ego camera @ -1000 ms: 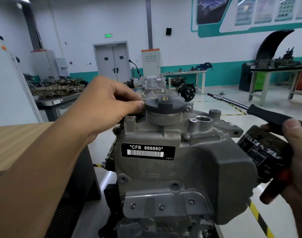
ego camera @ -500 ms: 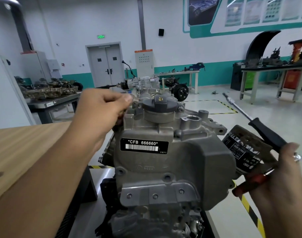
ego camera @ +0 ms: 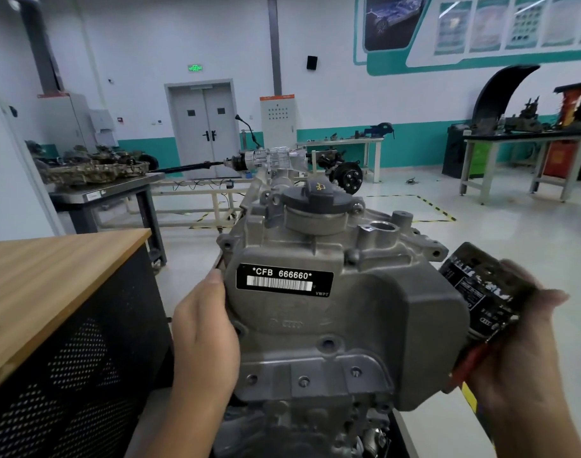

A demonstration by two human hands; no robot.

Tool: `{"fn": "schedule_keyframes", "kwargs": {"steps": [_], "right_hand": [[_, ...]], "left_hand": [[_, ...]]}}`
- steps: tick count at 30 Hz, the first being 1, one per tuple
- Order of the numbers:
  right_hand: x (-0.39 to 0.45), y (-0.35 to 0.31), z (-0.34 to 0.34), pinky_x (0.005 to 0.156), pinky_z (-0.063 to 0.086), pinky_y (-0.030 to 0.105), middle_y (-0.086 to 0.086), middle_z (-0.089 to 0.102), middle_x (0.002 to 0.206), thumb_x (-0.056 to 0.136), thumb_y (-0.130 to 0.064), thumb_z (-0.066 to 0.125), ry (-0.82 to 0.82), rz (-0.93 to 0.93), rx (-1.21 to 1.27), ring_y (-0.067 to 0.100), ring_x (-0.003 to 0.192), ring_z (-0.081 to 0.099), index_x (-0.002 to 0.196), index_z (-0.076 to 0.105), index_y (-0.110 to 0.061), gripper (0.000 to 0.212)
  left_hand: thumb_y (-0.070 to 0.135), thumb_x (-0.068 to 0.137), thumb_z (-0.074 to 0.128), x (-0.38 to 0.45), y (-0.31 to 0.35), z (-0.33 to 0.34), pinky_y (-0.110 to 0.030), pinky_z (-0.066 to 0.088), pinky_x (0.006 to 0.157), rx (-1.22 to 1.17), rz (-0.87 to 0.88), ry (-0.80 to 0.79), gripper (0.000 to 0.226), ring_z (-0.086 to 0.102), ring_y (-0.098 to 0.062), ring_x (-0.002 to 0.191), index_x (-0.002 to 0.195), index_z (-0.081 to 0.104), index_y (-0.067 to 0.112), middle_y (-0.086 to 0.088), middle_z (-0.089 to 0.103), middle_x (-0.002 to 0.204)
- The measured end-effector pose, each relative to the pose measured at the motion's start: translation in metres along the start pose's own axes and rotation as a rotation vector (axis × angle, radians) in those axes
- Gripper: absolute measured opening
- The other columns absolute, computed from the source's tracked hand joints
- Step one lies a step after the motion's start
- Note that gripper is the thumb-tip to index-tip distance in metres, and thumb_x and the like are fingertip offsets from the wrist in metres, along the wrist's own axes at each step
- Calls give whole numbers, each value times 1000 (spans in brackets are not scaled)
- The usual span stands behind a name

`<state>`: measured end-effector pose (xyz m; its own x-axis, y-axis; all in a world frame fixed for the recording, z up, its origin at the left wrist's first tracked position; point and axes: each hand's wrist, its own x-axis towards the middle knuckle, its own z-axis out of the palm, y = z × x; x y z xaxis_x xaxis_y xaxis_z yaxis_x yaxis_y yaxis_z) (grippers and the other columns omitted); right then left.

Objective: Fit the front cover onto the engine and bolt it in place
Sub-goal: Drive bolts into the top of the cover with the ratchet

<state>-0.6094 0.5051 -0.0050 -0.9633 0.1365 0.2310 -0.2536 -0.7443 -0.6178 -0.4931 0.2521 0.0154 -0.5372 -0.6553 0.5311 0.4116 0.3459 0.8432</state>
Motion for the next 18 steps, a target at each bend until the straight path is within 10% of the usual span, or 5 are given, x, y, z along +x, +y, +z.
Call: {"fn": "schedule_keyframes", "kwargs": {"steps": [5,18], "right_hand": [[2,2,-17,79,61,52,-2,74,107,79,-20,76,-33,-229,-162,21,88,74,111,66,-36,37],[6,3,-1,70,64,48,2,72,102,59,-34,82,4,-231,-139,24,82,74,99,70,-36,42]], "left_hand": [[88,64,65,7,-2,-6,-20,55,56,59,148,-54,59,71,-8,71,85,74,34,6,75,81],[88,61,68,11,5,-2,-12,48,51,-9,166,17,48,64,0,58,69,72,41,15,69,64]]}}
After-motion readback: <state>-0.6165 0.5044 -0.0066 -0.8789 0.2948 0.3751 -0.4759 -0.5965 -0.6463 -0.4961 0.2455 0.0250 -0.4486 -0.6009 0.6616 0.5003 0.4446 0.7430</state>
